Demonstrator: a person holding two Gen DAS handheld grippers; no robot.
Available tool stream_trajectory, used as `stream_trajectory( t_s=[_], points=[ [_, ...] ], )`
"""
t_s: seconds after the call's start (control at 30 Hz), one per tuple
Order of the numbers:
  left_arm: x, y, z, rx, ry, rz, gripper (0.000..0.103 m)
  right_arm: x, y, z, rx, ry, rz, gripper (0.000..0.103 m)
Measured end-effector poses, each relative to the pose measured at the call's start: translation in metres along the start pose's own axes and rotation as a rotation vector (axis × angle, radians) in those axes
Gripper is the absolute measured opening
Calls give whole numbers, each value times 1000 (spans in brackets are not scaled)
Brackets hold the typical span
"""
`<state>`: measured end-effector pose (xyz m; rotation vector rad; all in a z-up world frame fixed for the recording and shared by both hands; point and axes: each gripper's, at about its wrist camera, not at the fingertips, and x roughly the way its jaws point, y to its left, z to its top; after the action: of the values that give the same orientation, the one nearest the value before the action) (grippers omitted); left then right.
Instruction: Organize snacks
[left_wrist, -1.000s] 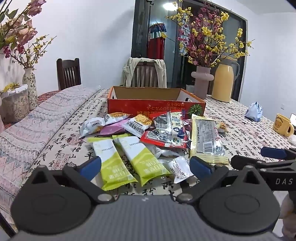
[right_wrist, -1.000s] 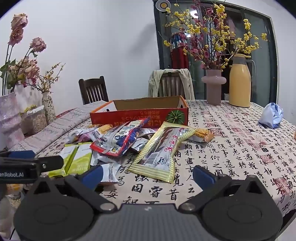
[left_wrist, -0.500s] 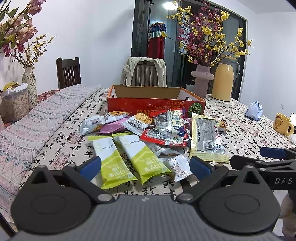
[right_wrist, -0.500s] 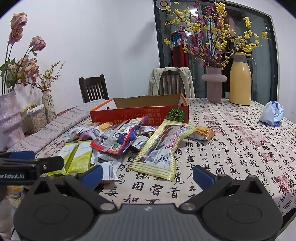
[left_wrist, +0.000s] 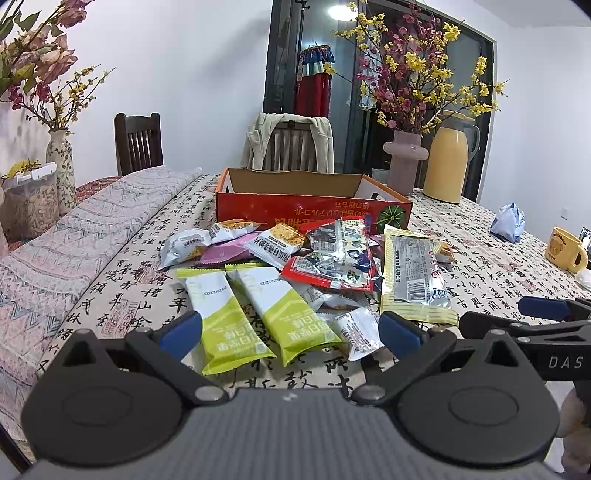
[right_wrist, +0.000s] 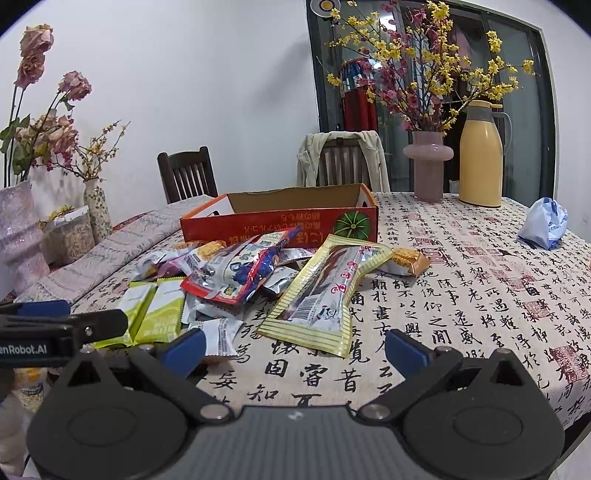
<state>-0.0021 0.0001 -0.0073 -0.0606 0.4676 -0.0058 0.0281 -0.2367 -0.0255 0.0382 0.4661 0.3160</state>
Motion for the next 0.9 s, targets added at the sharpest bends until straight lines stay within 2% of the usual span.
stream_trajectory(
  t_s=[0.9],
  points=[
    [1,1,-2,-7,3,-3,103,2,1,-3,6,9,0,103]
  ],
)
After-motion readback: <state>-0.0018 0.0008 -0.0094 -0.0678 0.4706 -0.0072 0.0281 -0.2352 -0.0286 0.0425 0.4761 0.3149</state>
